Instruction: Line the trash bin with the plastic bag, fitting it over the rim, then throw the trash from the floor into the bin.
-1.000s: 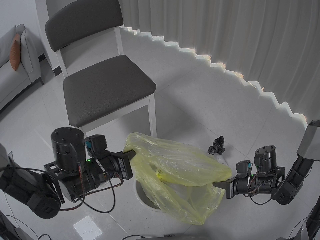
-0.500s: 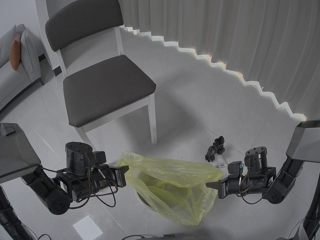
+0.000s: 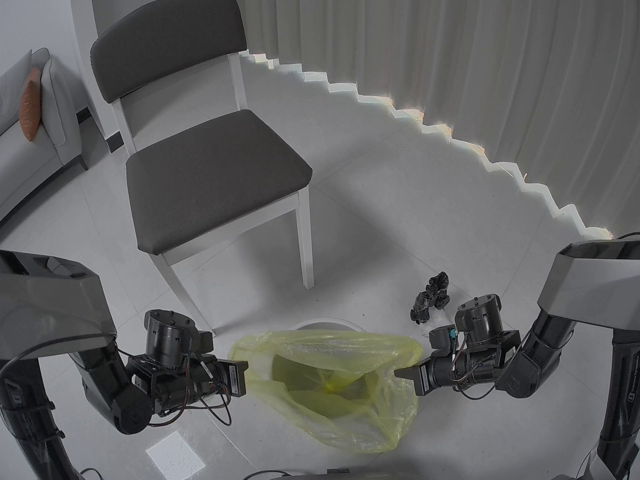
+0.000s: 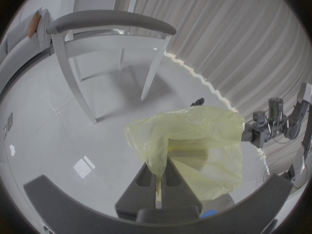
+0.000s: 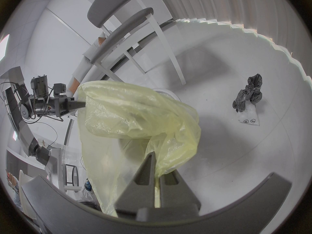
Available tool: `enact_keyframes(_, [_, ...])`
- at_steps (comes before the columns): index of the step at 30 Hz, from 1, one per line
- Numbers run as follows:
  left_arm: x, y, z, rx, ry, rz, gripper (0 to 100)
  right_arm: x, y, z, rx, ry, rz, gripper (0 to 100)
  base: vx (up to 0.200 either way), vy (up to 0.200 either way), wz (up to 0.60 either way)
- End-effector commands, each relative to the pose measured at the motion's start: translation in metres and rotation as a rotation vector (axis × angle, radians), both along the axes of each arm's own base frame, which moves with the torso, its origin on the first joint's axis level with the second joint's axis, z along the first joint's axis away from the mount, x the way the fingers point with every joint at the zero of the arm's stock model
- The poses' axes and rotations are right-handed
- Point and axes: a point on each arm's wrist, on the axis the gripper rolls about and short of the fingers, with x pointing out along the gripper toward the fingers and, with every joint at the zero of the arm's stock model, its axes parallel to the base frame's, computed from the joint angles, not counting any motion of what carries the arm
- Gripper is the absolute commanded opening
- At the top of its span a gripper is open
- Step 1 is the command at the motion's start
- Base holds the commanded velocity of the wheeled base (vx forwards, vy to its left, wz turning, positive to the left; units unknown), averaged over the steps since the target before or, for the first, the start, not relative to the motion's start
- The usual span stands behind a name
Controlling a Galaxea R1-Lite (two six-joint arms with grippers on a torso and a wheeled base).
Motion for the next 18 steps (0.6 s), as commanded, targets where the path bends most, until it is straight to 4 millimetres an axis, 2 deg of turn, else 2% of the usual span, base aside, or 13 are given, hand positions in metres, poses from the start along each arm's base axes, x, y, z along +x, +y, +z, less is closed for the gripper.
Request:
enact_keyframes(1, [-0.015, 0.007, -0.005, 0.033, 0.041, -0.009, 0, -0.005, 0.002, -0.011, -0.025, 0.030, 0.018, 0, 0.000, 0.000, 0.00])
enact_keyframes(7, [-0.013, 0.006, -0.021, 0.054, 0.085, -0.005, 0, -0.006, 0.000, -0.018, -0.052, 0.030, 0.033, 0, 0.000, 0.000, 0.00])
enact_keyframes(14, [0.010, -0.002, -0.040, 0.045, 0.030, -0.005, 0, 0.008, -0.007, -0.023, -0.047, 0.024, 0.001, 0, 0.000, 0.000, 0.00])
enact_keyframes(18, [0.021, 0.003, -0.045, 0.050, 0.018, 0.011, 0, 0.016, -0.006, -0.023, -0.041, 0.010, -0.007, 0, 0.000, 0.000, 0.00])
